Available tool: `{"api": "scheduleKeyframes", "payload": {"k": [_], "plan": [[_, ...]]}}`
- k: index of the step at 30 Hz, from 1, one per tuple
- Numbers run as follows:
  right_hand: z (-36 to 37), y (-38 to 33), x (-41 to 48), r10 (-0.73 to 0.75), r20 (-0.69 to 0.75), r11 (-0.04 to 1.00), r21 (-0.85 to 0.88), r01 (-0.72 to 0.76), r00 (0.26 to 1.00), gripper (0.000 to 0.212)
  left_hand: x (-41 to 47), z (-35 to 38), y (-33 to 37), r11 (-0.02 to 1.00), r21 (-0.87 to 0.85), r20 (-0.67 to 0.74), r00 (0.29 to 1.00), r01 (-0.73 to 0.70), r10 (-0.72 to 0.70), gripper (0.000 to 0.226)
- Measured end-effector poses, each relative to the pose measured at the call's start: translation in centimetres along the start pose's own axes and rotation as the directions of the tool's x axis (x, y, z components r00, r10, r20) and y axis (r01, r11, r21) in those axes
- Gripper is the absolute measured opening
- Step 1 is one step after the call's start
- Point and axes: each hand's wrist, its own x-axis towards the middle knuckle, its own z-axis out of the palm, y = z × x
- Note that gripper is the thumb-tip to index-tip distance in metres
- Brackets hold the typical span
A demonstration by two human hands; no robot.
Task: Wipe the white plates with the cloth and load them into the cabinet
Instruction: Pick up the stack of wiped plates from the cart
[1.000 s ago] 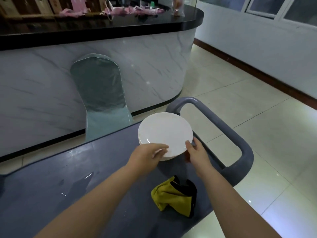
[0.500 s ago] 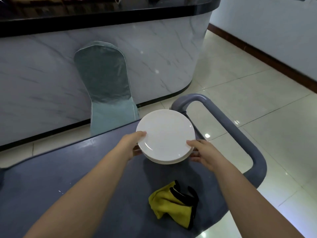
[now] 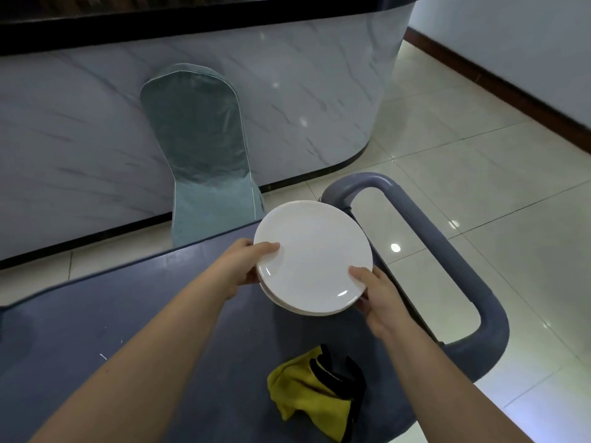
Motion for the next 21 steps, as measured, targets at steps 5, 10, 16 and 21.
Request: {"api": "scheduleKeyframes", "payload": {"k": [5,10,16,21], "plan": [[-0.1,-0.4,0.4,0.01,0.015,0.999,0.041,-0.011,1.0,0.018,-0.5,0.8,-1.2,0.993,-0.1,-0.009,0.998,-0.061,0.061,0.049],[-0.2,-0.5,0.8,0.033,0.069,0.996,0.084,-0.039,0.997,0.011,-0.5,1.5,-1.5,0.975,-0.214,-0.012,0.998,-0.058,0.057,0.045],[0.0,-1.1,0.4,0.034,0.113,0.997,0.064,-0.042,0.993,0.042,0.0,1.6,-2.0,0.965,-0.26,-0.001,1.0,-0.03,0.031,0.043],[0.0,-0.8,-0.2,0.005,0.048,0.999,0.039,-0.007,0.999,0.038,0.4,1.7,-2.0,0.965,-0.26,0.008,0.999,-0.034,0.038,0.042]]}}
